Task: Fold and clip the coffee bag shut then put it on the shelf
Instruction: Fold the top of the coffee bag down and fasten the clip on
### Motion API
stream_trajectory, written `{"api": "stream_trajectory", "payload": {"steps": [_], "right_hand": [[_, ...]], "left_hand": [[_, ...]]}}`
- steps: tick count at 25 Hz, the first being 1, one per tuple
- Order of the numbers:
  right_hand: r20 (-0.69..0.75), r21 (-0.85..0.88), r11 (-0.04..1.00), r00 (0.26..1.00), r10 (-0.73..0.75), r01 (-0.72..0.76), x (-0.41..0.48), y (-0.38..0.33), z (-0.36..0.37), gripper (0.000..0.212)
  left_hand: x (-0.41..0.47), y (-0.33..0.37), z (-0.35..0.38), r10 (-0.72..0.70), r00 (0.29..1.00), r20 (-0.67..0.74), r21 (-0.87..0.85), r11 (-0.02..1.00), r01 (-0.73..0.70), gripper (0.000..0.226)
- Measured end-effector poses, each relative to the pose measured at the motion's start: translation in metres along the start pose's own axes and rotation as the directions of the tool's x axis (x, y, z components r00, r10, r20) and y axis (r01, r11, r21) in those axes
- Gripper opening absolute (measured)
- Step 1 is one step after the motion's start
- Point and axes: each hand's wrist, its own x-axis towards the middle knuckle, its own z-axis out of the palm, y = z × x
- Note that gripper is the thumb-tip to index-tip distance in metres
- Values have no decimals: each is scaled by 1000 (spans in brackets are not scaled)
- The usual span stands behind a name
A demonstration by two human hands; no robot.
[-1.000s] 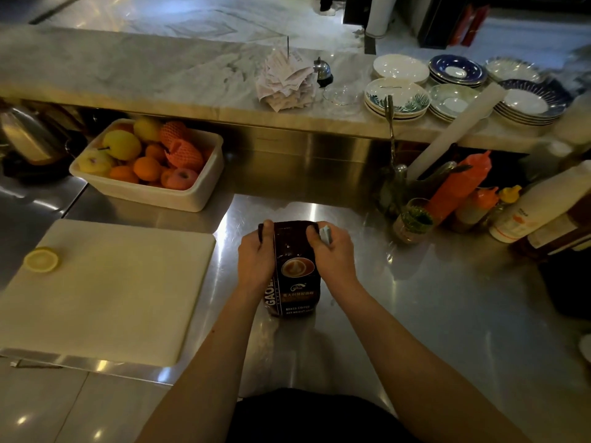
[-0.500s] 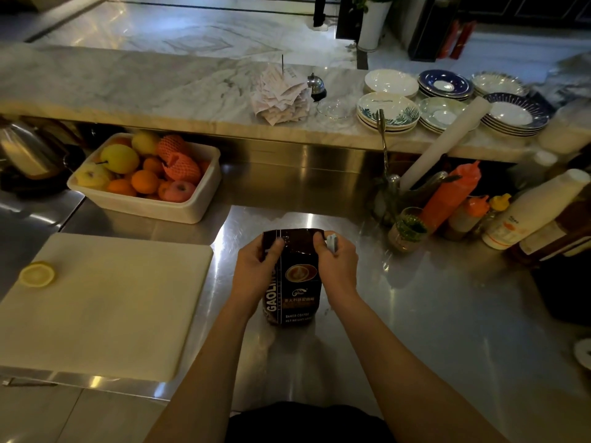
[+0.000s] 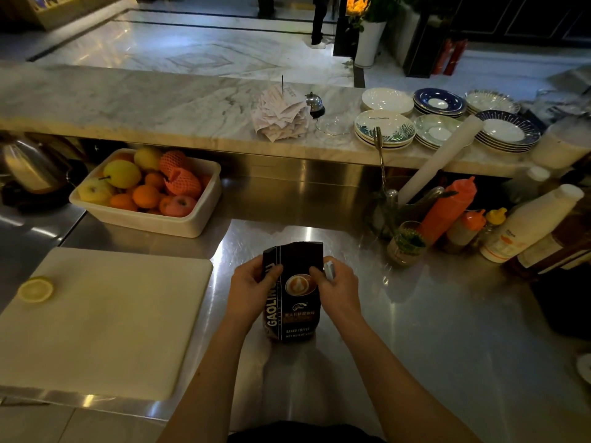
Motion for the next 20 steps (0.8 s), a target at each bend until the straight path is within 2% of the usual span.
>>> {"api": "stream_trajectory", "payload": {"steps": [5,10,12,14,17,20], "right_hand": [[31,84,995,998,45,-48,1,-4,-1,16],[26,142,987,997,66,-69,3,-1,-2,10],[19,140,988,998,62,-64,3,-1,0,11],[32,141,989,998,50,-54,1,-3,2,10],[127,162,986,992,23,-43,0,1,-2,4],[222,162,985,975,23,-60,4,2,-11,15]], "left_hand": [[1,-15,-11,-41,998,44,-44,998,43,20],[0,-18,-15,-18,989,145,-110,993,34,25],[-2,-15,-14,-30,989,145,-137,989,50,24],[-4,-13,-10,-60,993,100,-69,995,67,22],[-6,-12,-7,-56,998,35,8,998,56,15],[-5,-13,-9,-56,994,98,5,998,56,20]]}}
